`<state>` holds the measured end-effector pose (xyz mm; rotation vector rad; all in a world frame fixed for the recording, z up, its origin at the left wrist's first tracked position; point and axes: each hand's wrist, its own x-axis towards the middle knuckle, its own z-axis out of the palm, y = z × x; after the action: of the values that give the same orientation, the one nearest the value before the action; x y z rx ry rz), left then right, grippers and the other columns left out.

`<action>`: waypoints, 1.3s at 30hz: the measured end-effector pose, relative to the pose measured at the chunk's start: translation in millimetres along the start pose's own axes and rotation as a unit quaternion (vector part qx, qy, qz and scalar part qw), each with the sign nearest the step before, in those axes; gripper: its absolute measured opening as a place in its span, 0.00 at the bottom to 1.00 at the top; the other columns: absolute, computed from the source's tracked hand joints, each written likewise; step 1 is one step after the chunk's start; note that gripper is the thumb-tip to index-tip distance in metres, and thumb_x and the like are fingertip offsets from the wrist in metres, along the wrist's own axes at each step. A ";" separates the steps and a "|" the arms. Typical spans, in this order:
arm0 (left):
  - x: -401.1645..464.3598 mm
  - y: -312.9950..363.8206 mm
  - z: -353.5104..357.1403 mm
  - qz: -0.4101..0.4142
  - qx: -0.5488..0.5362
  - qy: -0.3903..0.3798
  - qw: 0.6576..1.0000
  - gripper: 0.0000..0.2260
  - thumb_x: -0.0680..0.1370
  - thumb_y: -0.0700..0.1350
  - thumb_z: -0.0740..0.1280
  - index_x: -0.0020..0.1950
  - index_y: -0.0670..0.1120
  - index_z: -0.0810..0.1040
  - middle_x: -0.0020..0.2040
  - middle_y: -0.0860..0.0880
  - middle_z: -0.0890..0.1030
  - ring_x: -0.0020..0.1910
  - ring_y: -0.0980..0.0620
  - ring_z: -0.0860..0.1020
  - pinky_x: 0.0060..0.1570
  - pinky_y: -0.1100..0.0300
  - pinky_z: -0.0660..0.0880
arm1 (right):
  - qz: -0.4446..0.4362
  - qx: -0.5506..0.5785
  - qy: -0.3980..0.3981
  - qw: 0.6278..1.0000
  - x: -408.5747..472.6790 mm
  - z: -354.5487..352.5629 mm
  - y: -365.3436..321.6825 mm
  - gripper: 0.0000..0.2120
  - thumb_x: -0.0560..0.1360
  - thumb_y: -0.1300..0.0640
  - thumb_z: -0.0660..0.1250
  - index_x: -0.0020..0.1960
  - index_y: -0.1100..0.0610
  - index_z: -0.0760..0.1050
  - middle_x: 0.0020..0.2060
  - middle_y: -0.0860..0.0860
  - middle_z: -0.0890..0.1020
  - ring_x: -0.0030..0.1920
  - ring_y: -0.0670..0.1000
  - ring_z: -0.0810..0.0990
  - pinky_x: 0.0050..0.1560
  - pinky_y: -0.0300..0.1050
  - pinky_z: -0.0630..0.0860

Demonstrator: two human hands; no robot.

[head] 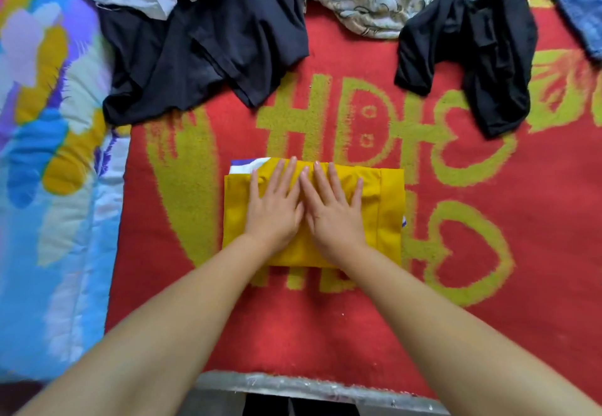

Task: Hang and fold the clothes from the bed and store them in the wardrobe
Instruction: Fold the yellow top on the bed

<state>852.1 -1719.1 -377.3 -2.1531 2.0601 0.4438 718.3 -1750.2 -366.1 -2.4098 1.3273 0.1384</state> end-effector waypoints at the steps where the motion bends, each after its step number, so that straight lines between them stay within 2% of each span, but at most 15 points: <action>1: -0.3 -3.5 10.2 -0.029 -0.017 0.005 0.999 0.28 0.82 0.55 0.55 0.79 0.51 0.50 0.80 0.47 0.46 0.79 0.48 0.45 0.73 0.40 0.39 | 0.005 -0.006 -0.006 1.000 2.2 8.6 4.8 0.28 0.81 0.49 0.55 0.79 0.47 0.50 0.79 0.50 0.49 0.78 0.53 0.41 0.71 0.68 0.34; 3: 2.4 -22.6 21.7 -0.062 -0.040 0.028 0.997 0.28 0.82 0.57 0.54 0.79 0.50 0.49 0.80 0.48 0.48 0.78 0.49 0.46 0.73 0.41 0.40 | 0.029 -0.020 0.005 0.999 5.3 16.2 33.1 0.28 0.82 0.47 0.54 0.78 0.45 0.47 0.79 0.48 0.48 0.78 0.52 0.41 0.71 0.67 0.34; 5: 3.5 -42.4 28.1 -0.039 -0.019 0.023 0.999 0.30 0.80 0.61 0.47 0.78 0.49 0.48 0.79 0.49 0.47 0.77 0.53 0.44 0.74 0.43 0.40 | 0.087 -0.024 0.012 0.996 -0.7 17.2 73.1 0.27 0.83 0.46 0.52 0.78 0.45 0.47 0.79 0.47 0.49 0.79 0.52 0.44 0.72 0.67 0.36; 7: 0.2 -56.5 31.8 -0.017 0.010 0.000 1.000 0.31 0.79 0.62 0.43 0.78 0.49 0.47 0.78 0.52 0.43 0.76 0.55 0.41 0.74 0.45 0.40 | 0.147 -0.002 -0.024 0.989 -14.6 13.6 111.3 0.26 0.83 0.45 0.48 0.79 0.46 0.45 0.79 0.46 0.47 0.79 0.50 0.42 0.72 0.67 0.37; 9: -5.7 -66.5 30.8 -0.039 0.017 -0.007 0.999 0.29 0.81 0.61 0.47 0.78 0.49 0.45 0.78 0.53 0.42 0.77 0.53 0.41 0.73 0.42 0.38 | 0.159 0.000 -0.071 0.985 -27.6 4.5 134.6 0.26 0.83 0.45 0.45 0.79 0.47 0.44 0.79 0.45 0.45 0.78 0.48 0.40 0.73 0.67 0.36; 12: -16.7 -70.8 17.5 -0.073 -0.028 0.018 0.997 0.29 0.82 0.59 0.53 0.78 0.49 0.47 0.79 0.50 0.43 0.78 0.49 0.44 0.72 0.39 0.39 | 0.134 -0.015 -0.063 0.989 -28.5 -12.9 135.6 0.27 0.83 0.46 0.47 0.79 0.49 0.44 0.79 0.49 0.44 0.78 0.50 0.37 0.74 0.67 0.37; 14: -29.9 -59.8 7.0 0.012 -0.020 0.040 0.999 0.32 0.78 0.61 0.52 0.77 0.45 0.54 0.78 0.44 0.52 0.77 0.45 0.54 0.71 0.34 0.48 | 0.064 -0.008 -0.015 0.998 -28.8 -23.0 114.5 0.31 0.81 0.45 0.55 0.79 0.49 0.45 0.79 0.50 0.44 0.77 0.51 0.36 0.73 0.69 0.39; 16: -49.4 -44.2 10.0 0.125 0.031 0.026 0.991 0.36 0.73 0.63 0.57 0.76 0.45 0.62 0.76 0.39 0.60 0.75 0.41 0.62 0.67 0.31 0.58 | -0.035 0.008 -0.045 0.998 -36.9 -20.1 83.6 0.41 0.75 0.41 0.63 0.78 0.46 0.40 0.78 0.50 0.40 0.76 0.54 0.34 0.70 0.73 0.40; 18: -68.8 -36.9 19.8 0.140 0.058 -0.026 0.988 0.42 0.69 0.63 0.66 0.78 0.48 0.58 0.77 0.39 0.56 0.76 0.41 0.57 0.67 0.31 0.59 | -0.068 -0.022 -0.128 0.989 -52.3 -2.4 57.2 0.50 0.70 0.38 0.66 0.75 0.41 0.30 0.75 0.49 0.31 0.74 0.57 0.28 0.66 0.76 0.37; 20: -73.2 -39.0 31.2 0.052 0.058 -0.077 0.994 0.50 0.67 0.59 0.72 0.78 0.52 0.44 0.78 0.41 0.43 0.77 0.41 0.44 0.70 0.33 0.51 | -0.045 -0.062 -0.156 0.985 -62.0 17.1 48.8 0.53 0.70 0.40 0.68 0.72 0.38 0.26 0.72 0.47 0.26 0.72 0.58 0.24 0.65 0.77 0.35; 22: -64.8 -38.9 35.0 0.011 0.070 -0.067 0.995 0.50 0.69 0.53 0.73 0.76 0.53 0.37 0.76 0.42 0.35 0.77 0.41 0.39 0.71 0.34 0.47 | -0.023 -0.070 -0.135 0.988 -62.0 23.4 50.8 0.53 0.70 0.42 0.69 0.72 0.39 0.27 0.73 0.46 0.28 0.73 0.58 0.26 0.65 0.77 0.36; 25: -47.9 -34.9 33.7 0.046 0.090 -0.063 0.993 0.39 0.78 0.41 0.61 0.76 0.54 0.35 0.77 0.42 0.36 0.78 0.40 0.43 0.72 0.36 0.46 | 0.003 -0.077 -0.119 0.990 -54.4 21.8 54.3 0.49 0.74 0.54 0.68 0.75 0.41 0.31 0.77 0.46 0.37 0.77 0.60 0.35 0.68 0.75 0.41; 28: -44.5 -37.5 27.2 0.046 0.085 -0.103 0.990 0.33 0.80 0.36 0.53 0.79 0.53 0.38 0.79 0.41 0.40 0.78 0.40 0.43 0.74 0.41 0.48 | 0.029 -0.071 -0.135 0.988 -43.9 10.8 55.9 0.45 0.75 0.67 0.62 0.78 0.42 0.38 0.79 0.46 0.43 0.78 0.61 0.40 0.70 0.73 0.48; 33: -55.5 -33.7 -12.7 0.027 0.045 -0.177 0.983 0.35 0.78 0.30 0.54 0.79 0.52 0.43 0.80 0.43 0.44 0.78 0.40 0.45 0.75 0.43 0.50 | 0.019 -0.048 -0.202 0.978 -31.6 -31.6 48.5 0.41 0.75 0.71 0.59 0.79 0.43 0.48 0.79 0.48 0.51 0.77 0.63 0.50 0.71 0.65 0.61; 39: -104.1 -51.0 -72.9 0.010 0.034 -0.213 0.976 0.36 0.78 0.29 0.56 0.80 0.52 0.45 0.80 0.44 0.48 0.78 0.40 0.48 0.73 0.43 0.56 | -0.051 -0.093 -0.220 0.970 -49.5 -92.8 -0.5 0.42 0.74 0.74 0.56 0.79 0.43 0.49 0.78 0.48 0.54 0.77 0.60 0.53 0.60 0.56 0.74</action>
<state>908.9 -1638.0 -282.7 -1.8029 1.8281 0.7523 682.5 -1745.6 -267.2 -2.3972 1.0208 0.7523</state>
